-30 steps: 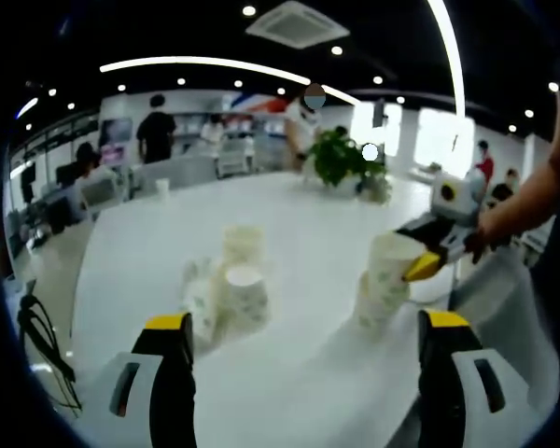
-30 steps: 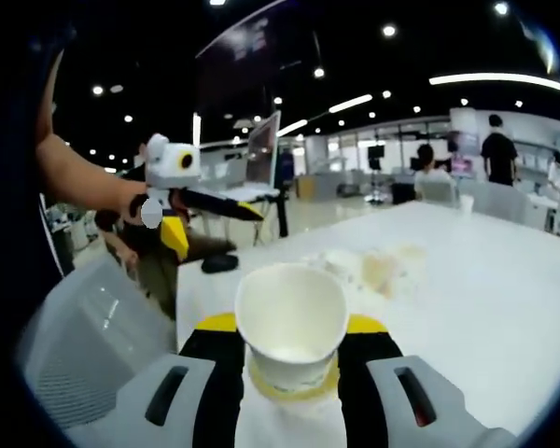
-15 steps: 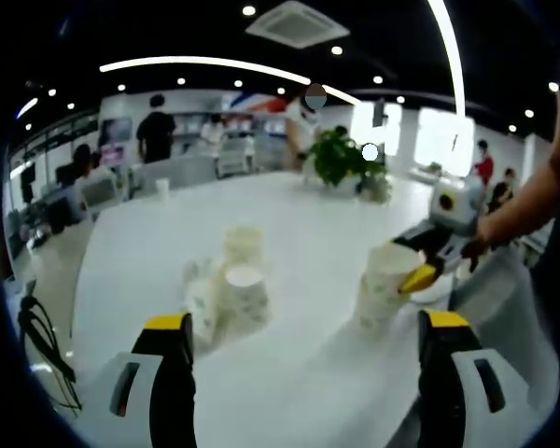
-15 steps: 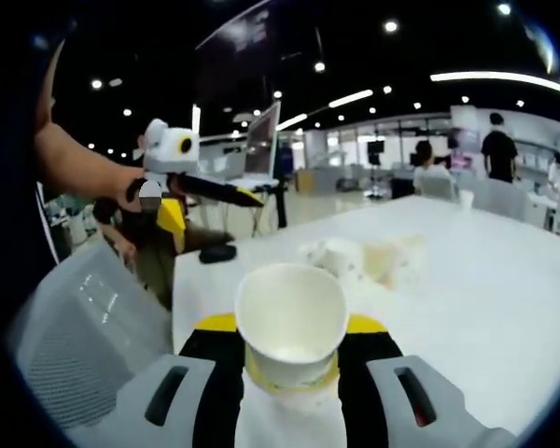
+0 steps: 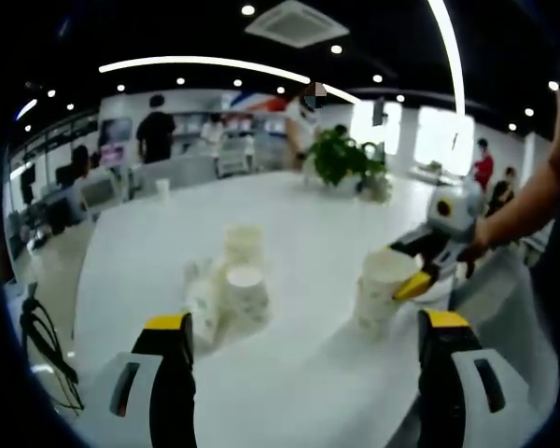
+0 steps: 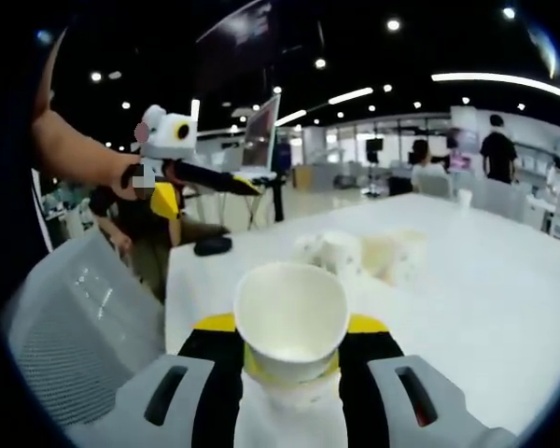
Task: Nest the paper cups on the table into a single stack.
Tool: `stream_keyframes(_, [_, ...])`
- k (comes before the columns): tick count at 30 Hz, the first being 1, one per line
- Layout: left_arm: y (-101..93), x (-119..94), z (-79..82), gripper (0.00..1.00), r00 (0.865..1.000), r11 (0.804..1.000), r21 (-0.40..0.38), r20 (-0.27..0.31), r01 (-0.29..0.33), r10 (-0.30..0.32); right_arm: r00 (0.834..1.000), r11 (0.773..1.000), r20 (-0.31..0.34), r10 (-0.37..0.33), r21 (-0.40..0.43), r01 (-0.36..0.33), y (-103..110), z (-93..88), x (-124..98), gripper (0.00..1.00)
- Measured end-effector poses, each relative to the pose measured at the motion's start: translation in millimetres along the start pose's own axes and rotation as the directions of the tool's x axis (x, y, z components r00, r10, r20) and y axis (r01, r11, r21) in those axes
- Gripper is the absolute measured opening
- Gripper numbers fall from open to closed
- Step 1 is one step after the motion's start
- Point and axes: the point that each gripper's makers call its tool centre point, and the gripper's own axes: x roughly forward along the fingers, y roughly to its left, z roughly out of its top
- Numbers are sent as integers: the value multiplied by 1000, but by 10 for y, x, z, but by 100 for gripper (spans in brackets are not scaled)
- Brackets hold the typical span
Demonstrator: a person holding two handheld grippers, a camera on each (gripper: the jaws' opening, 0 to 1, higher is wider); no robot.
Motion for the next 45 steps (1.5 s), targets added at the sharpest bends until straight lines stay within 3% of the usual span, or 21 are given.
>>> stream_keyframes(19, [-57, 35, 41, 98, 1000, 1000, -2, 15, 5, -5, 999, 999, -50, 2, -47, -5, 28, -24, -13, 41])
stream_keyframes(26, [-55, 58, 75, 98, 1000, 1000, -1, 24, 5, -5, 996, 988, -85, -34, -150, 21, 3, -59, -18, 43])
stream_keyframes(34, [-63, 51, 90, 98, 1000, 1000, -3, 28, 2, -2, 995, 993, -88, -36, -117, 26, -33, -39, -61, 44])
stream_keyframes(40, [-79, 57, 117, 98, 999, 1000, -4, 34, 4, -4, 999, 998, -42, -20, -57, 18, -50, 111, -139, 58])
stream_keyframes(45, [-79, 86, 139, 98, 999, 1000, -2, 38, 8, -8, 999, 999, -6, -32, -18, 32, -202, 352, -232, 79])
